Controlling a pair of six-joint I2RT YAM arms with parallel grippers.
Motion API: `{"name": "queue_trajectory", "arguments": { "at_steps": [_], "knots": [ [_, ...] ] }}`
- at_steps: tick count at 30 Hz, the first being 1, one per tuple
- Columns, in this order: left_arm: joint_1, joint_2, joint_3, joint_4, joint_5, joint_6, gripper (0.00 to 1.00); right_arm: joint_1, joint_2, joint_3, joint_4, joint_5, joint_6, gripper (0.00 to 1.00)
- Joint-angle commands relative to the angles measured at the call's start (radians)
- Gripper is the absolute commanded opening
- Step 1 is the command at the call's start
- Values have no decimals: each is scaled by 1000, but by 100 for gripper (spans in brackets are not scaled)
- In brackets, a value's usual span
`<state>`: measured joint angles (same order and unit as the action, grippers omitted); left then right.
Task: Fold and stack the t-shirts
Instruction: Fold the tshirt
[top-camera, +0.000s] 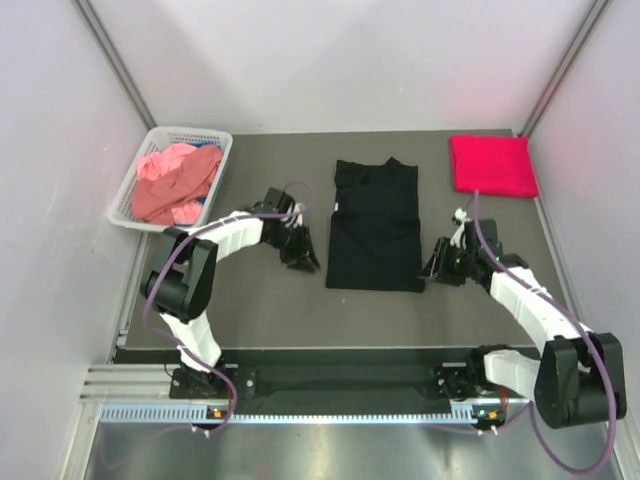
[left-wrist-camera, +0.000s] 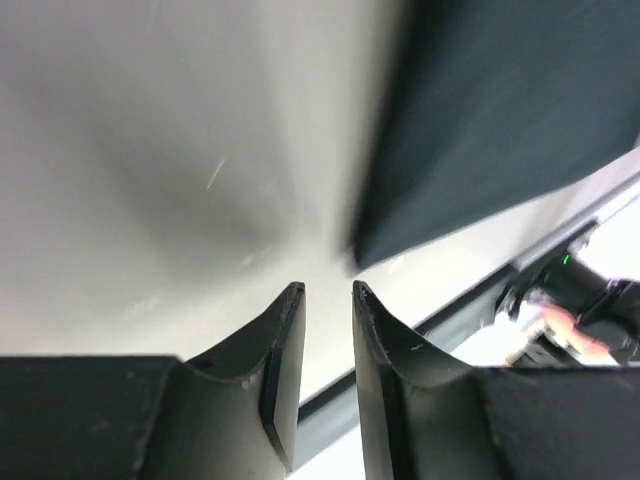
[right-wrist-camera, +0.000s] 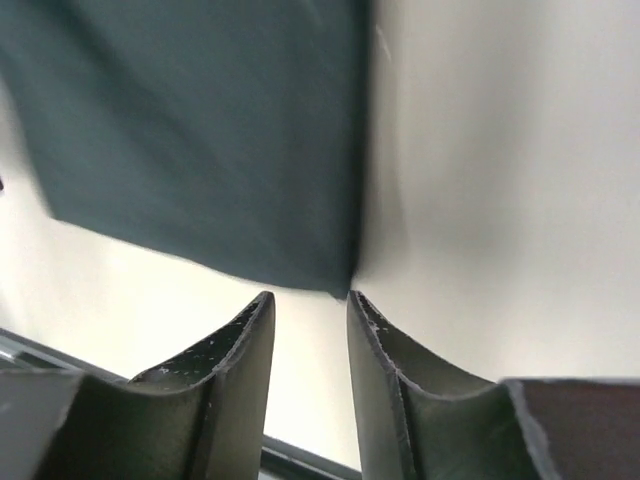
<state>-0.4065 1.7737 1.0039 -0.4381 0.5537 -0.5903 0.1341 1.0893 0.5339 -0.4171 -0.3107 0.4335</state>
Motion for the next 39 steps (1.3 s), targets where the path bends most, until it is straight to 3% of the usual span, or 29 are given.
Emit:
{"name": "queue_trajectory", "arguments": {
  "at_steps": [1, 6, 16, 21, 29, 34, 39],
  "knots": [
    [6, 32, 256, -56, -54, 113, 30, -4, 61, 205, 9, -4, -99, 35],
    [6, 188, 447, -13, 95, 127, 29, -10, 303, 402, 35, -115, -182, 22],
    [21, 409, 666, 70, 186, 81, 28, -36, 612, 624, 92, -185, -214, 20],
    [67, 496, 763, 84, 158, 57, 28, -74, 774, 734, 109, -179, -211, 19],
    [115, 532, 779, 111, 108, 44, 27, -94, 903, 847, 103, -183, -208, 23],
    [130, 540, 757, 119, 130, 41, 27, -102, 894, 868, 58, -124, -196, 25],
    [141, 442, 760, -3, 42, 86, 28, -110, 793, 903, -98, 29, -171, 41]
  ]
}}
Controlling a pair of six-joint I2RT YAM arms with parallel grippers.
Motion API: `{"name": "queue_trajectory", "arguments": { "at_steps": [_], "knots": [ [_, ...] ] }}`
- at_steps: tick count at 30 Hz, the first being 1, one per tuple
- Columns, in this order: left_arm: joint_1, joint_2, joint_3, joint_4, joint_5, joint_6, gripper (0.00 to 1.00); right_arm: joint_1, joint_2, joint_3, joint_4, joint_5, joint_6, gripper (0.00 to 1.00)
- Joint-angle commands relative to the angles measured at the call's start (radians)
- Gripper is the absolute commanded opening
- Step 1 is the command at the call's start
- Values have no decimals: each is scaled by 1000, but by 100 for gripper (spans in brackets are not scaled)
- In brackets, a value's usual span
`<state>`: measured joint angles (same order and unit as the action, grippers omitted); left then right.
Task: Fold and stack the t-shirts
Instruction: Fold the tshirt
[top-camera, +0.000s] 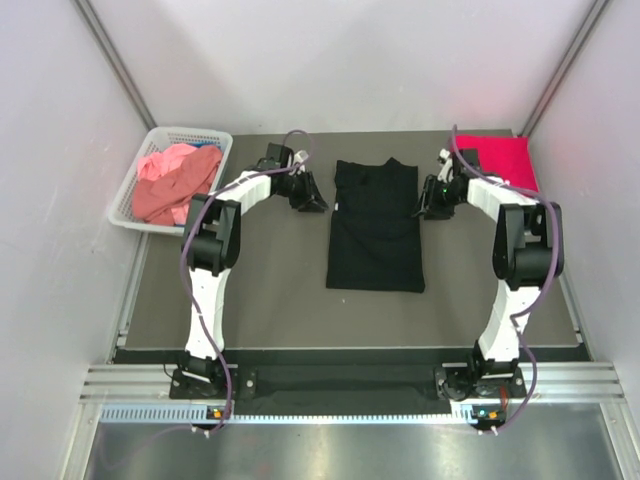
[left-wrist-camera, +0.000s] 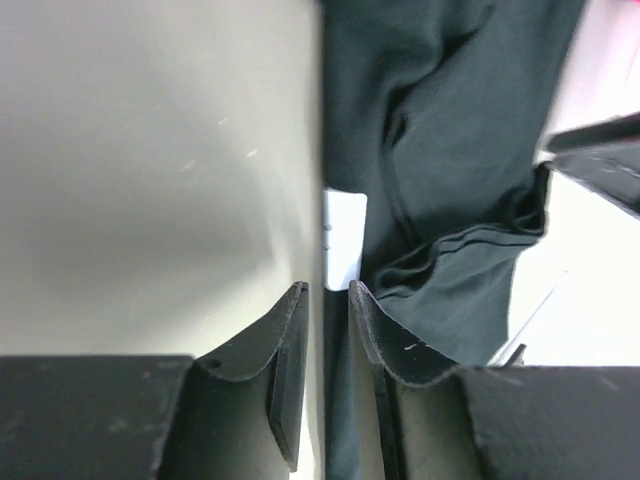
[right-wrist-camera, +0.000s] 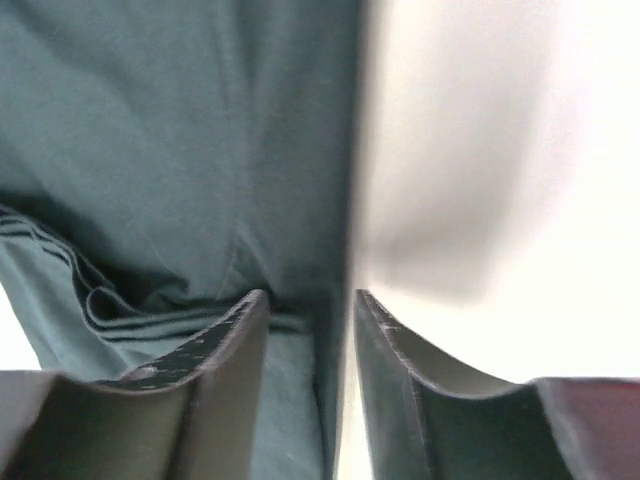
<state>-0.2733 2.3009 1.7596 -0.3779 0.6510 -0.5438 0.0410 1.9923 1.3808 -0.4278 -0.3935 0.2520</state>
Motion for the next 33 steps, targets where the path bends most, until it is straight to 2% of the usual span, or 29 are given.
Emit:
{"name": "queue_trajectory", "arguments": {
  "at_steps": [1, 2, 3, 7, 8, 10, 13, 14, 17, 24, 29, 33],
  "knots": [
    [8, -103, 1, -94, -71, 66, 28, -16, -162, 49, -112, 134, 15, 44],
    [6, -138, -3, -131, -88, 77, 29, -16, -187, 37, -144, 145, 21, 50],
    [5, -156, -35, -174, -100, 88, 29, -20, -214, 0, -155, 153, 29, 52],
    [-10, -290, -214, -150, -113, 110, 31, -20, -363, -123, -198, 113, 15, 54],
    [-18, -341, -297, -135, -99, 101, 31, -15, -389, -155, -200, 96, 18, 52],
    [-50, -386, -368, -96, -73, 82, 31, -12, -473, -262, -195, 76, 18, 50],
    [-104, -458, -486, -66, -83, 76, 33, -4, -576, -379, -190, 71, 16, 39],
    [-116, -489, -517, -46, -64, 70, 33, -1, -602, -405, -184, 64, 21, 32],
    [-156, -541, -620, 57, -19, 24, 33, 23, -676, -503, -125, -17, 59, 22],
    [-236, -528, -719, 167, 6, -15, 34, 85, -684, -724, 46, -126, 131, 21],
    [-234, -495, -801, 160, -96, -8, 34, 86, -670, -825, 86, 59, 142, 18],
    [-234, -495, -841, 135, -148, -19, 33, 85, -705, -841, 89, 68, 151, 18]
  ]
}}
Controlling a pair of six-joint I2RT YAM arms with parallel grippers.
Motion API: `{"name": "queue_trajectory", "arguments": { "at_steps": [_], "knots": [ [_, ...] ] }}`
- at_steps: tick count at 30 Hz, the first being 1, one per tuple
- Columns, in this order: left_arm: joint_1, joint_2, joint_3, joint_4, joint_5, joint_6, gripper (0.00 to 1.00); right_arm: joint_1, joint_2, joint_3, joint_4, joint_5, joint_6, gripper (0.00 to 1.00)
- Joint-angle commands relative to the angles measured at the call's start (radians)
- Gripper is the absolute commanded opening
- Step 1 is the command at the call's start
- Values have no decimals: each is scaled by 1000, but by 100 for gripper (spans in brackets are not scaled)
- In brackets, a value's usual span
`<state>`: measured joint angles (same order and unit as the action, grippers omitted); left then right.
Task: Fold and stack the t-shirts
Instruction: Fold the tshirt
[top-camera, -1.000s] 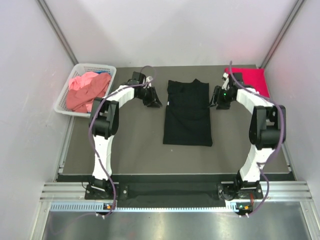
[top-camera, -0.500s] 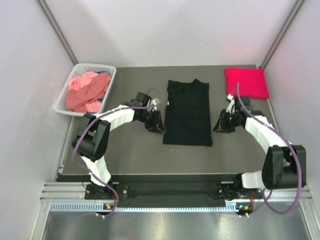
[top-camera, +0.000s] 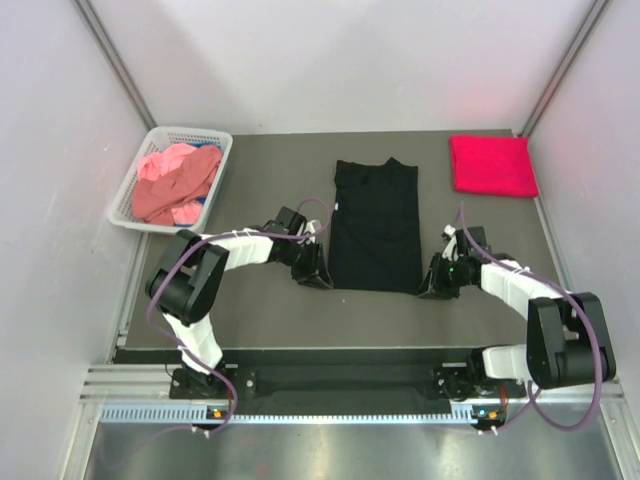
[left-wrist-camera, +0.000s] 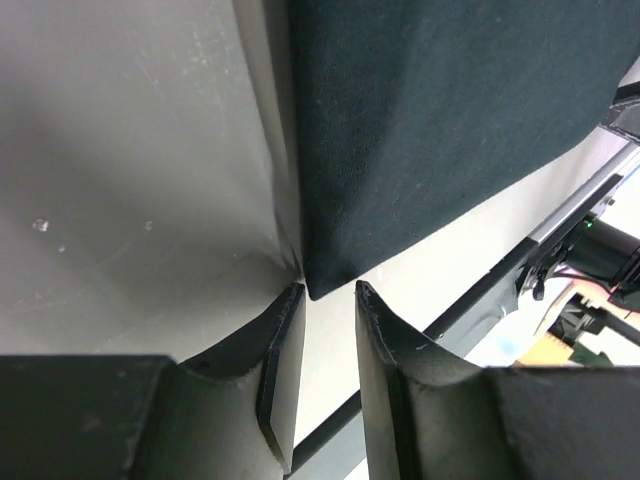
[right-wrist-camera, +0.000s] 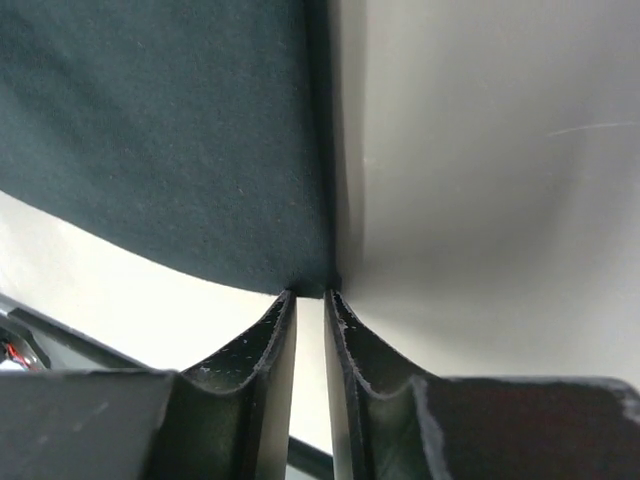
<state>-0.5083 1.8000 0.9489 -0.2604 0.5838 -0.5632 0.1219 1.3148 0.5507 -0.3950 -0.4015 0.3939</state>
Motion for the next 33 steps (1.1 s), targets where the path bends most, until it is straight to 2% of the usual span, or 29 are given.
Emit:
{"name": "queue_trajectory", "arguments": {
  "at_steps": [1, 3, 5, 10, 13, 21, 33],
  "knots": [
    [1, -4, -32, 4, -96, -3, 33, 4, -35, -5, 45, 88, 11, 20],
    [1, -16, -24, -13, -104, -4, 32, 4, -51, 21, 15, 99, 7, 22],
    [1, -51, -12, -30, -104, 0, 33, 4, -86, 38, -27, 89, 17, 30],
    [1, -83, 8, -37, -76, 6, 36, 4, -183, 18, -53, 78, 66, 44],
    [4, -74, 8, -20, -53, 6, 37, 4, -181, 5, -39, 89, 79, 48],
    [33, -21, -1, 84, 40, -1, 38, 2, -86, -20, 62, 67, 74, 47],
    [34, 1, -36, 87, 31, 16, 39, -4, -8, -48, 94, 56, 89, 39]
  ]
}}
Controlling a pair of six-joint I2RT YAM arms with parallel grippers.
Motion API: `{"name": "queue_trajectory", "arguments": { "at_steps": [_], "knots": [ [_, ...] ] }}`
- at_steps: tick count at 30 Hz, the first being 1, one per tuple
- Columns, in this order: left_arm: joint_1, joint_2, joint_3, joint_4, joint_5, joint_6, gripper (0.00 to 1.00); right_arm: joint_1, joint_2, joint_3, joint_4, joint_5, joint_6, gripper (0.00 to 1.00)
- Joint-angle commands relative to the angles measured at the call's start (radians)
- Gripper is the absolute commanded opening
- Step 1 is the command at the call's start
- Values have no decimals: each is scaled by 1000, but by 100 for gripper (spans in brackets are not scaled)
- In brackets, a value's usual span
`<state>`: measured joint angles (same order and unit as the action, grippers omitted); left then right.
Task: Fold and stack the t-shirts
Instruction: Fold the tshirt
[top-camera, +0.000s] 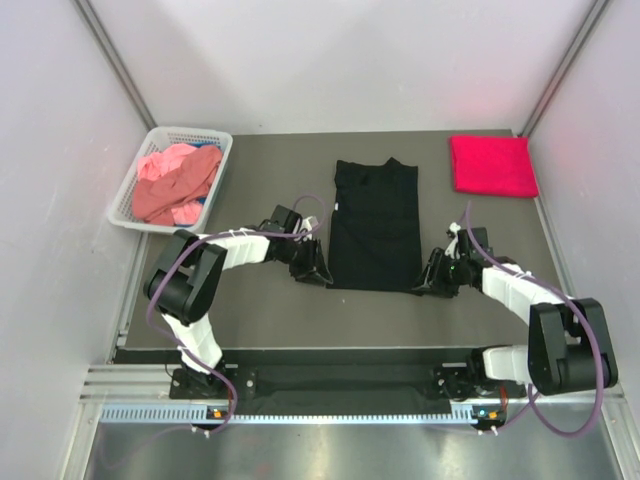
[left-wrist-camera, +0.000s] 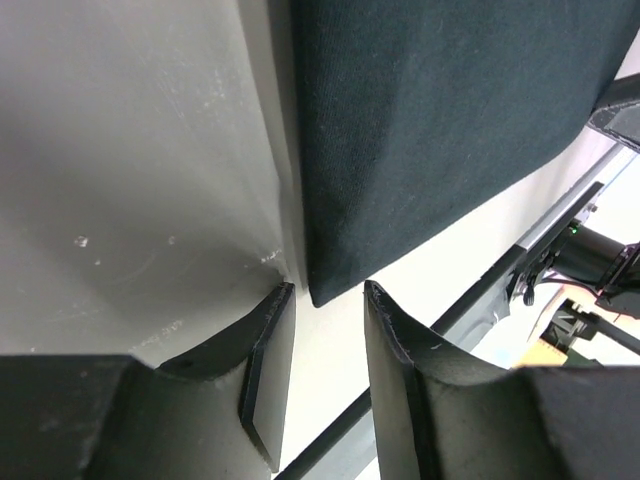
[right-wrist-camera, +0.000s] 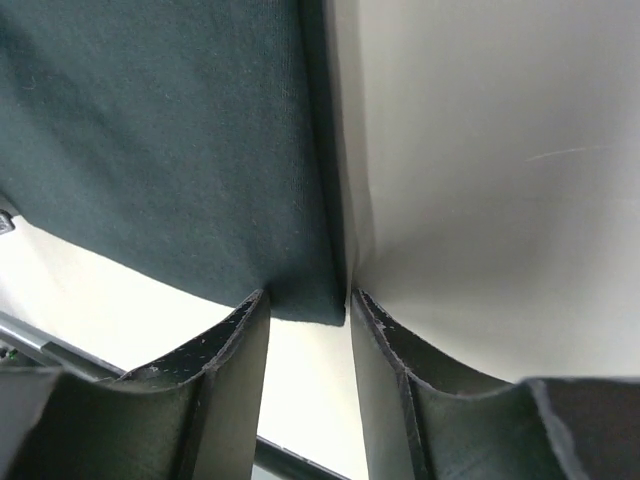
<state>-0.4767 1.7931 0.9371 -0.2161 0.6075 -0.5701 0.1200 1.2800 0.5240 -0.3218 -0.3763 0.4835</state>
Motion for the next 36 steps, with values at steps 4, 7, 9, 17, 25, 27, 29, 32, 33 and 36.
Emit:
{"name": "queue_trajectory", "arguments": {
  "at_steps": [4, 7, 9, 17, 25, 27, 29, 32, 33, 36],
  "knots": [
    [3, 26, -37, 49, 12, 21, 39, -5, 35, -24, 16, 43, 1, 37],
    [3, 43, -37, 54, -9, 19, 39, -8, 48, -25, 18, 51, 6, 34],
    [3, 48, -40, 54, -31, 22, 39, -8, 53, -25, 17, 50, 7, 33],
    [1, 40, -76, 83, -3, -4, 0, -10, 10, -44, -11, 69, 9, 0],
    [-37, -52, -165, 147, 29, -112, 0, -11, -77, -67, -75, 119, 40, 0],
    [-52, -79, -175, 143, 25, -142, 0, -11, -125, -82, -98, 117, 44, 0],
    [-62, -89, -181, 127, 25, -172, 3, -10, -152, -87, -118, 119, 44, 12],
    [-59, -129, -170, 89, 3, -177, 33, -10, -183, -81, -132, 111, 55, 25],
    [-54, -164, -159, 74, -18, -174, 34, -10, -186, -72, -155, 126, 55, 26],
    [2, -207, -80, 21, -107, -143, 41, -10, -194, -30, -189, 160, 41, 33]
  ]
}}
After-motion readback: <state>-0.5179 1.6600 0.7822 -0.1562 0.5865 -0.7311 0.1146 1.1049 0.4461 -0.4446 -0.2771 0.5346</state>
